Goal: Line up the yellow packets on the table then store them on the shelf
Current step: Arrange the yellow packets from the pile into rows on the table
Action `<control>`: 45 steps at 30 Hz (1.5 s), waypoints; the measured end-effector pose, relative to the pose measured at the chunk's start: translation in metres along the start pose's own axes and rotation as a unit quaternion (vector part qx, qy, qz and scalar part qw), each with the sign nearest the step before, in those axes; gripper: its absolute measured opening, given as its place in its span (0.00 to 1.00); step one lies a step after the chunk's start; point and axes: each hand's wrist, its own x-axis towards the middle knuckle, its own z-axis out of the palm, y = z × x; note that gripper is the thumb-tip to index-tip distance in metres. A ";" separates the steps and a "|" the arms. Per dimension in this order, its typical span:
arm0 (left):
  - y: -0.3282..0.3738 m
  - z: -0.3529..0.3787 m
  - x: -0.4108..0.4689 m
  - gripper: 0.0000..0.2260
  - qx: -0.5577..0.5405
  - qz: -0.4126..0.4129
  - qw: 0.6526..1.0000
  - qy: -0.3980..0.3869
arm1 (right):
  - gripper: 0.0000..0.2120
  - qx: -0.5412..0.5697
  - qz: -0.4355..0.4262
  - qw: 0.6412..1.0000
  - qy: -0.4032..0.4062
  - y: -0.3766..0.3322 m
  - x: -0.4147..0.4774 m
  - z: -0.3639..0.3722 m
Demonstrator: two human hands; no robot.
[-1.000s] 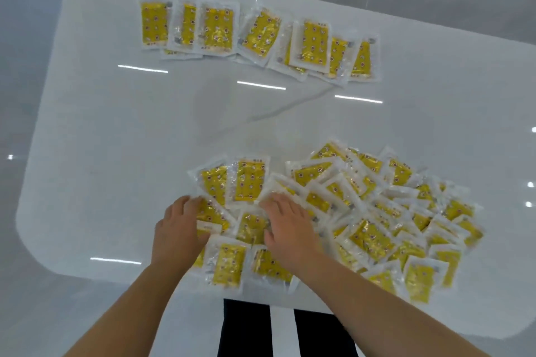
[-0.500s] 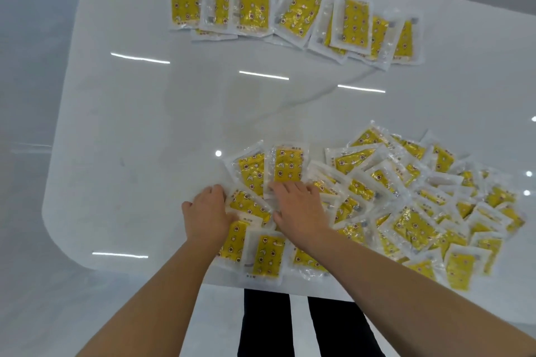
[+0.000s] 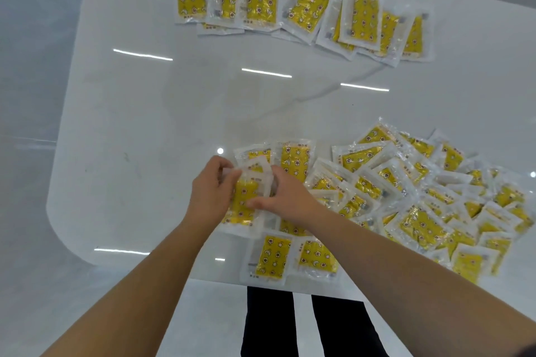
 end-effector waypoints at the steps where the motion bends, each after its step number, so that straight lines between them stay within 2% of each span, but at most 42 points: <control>1: 0.008 0.006 0.003 0.04 -0.038 -0.035 0.998 0.022 | 0.26 0.029 0.006 1.000 -0.003 -0.002 0.002 -0.002; 5: 0.029 0.030 0.016 0.09 -0.168 -0.166 0.969 0.071 | 0.13 0.055 0.042 0.997 0.039 -0.003 0.002 -0.019; 6: 0.028 0.034 0.018 0.09 -0.168 -0.186 0.963 0.097 | 0.09 0.054 0.055 0.995 0.066 -0.001 0.000 -0.027; 8: 0.023 0.040 0.020 0.09 -0.137 -0.215 0.956 0.143 | 0.10 0.050 0.071 0.986 0.140 0.003 -0.002 -0.044; 10: 0.021 0.048 0.020 0.11 -0.090 -0.221 0.958 0.155 | 0.10 0.035 0.060 0.978 0.195 0.010 -0.002 -0.056; 12: 0.024 0.055 0.018 0.16 -0.075 -0.209 0.963 0.150 | 0.09 0.001 0.046 0.976 0.213 0.010 -0.001 -0.059; 14: 0.030 0.061 0.013 0.21 -0.091 -0.208 0.964 0.140 | 0.07 -0.027 0.051 0.975 0.213 0.013 0.004 -0.055; 16: 0.032 0.062 0.011 0.22 -0.112 -0.228 0.960 0.122 | 0.11 -0.021 0.058 0.977 0.206 0.015 0.009 -0.049; 18: 0.028 0.059 0.014 0.18 -0.130 -0.242 0.957 0.094 | 0.12 -0.005 0.065 0.979 0.194 0.014 0.013 -0.043; 19: 0.025 0.057 0.016 0.12 -0.135 -0.243 0.958 0.072 | 0.11 0.007 0.069 0.979 0.190 0.013 0.016 -0.041; 21: 0.020 0.053 0.017 0.02 -0.159 -0.242 0.957 0.026 | 0.10 0.052 0.079 0.978 0.184 0.012 0.021 -0.039; 23: 0.017 0.047 0.017 0.02 -0.187 -0.235 0.954 0.005 | 0.08 0.114 0.092 0.976 0.164 0.010 0.023 -0.038; 27: 0.014 0.029 0.022 0.08 -0.189 -0.230 0.954 0.020 | 0.07 0.231 0.113 0.961 0.101 0.016 0.023 -0.041; 31: 0.030 0.010 0.028 0.04 -0.198 -0.198 0.960 0.023 | 0.24 0.309 0.126 0.941 0.061 0.013 0.018 -0.057; 33: 0.046 0.006 0.034 0.07 -0.226 -0.202 0.953 -0.016 | 0.20 0.334 0.115 0.933 0.062 0.010 0.018 -0.070; 36: 0.076 0.012 0.045 0.10 -0.301 -0.211 0.923 -0.111 | 0.14 0.357 0.092 0.927 0.074 0.003 0.021 -0.097; 38: 0.098 0.024 0.057 0.12 -0.302 -0.196 0.923 -0.138 | 0.12 0.370 0.075 0.922 0.084 -0.002 0.028 -0.124; 43: 0.164 0.072 0.101 0.07 -0.235 -0.145 0.959 -0.069 | 0.09 0.356 0.065 0.926 0.107 -0.010 0.047 -0.216; 45: 0.192 0.092 0.123 0.11 -0.202 -0.135 0.970 -0.018 | 0.07 0.337 0.053 0.931 0.129 -0.011 0.056 -0.255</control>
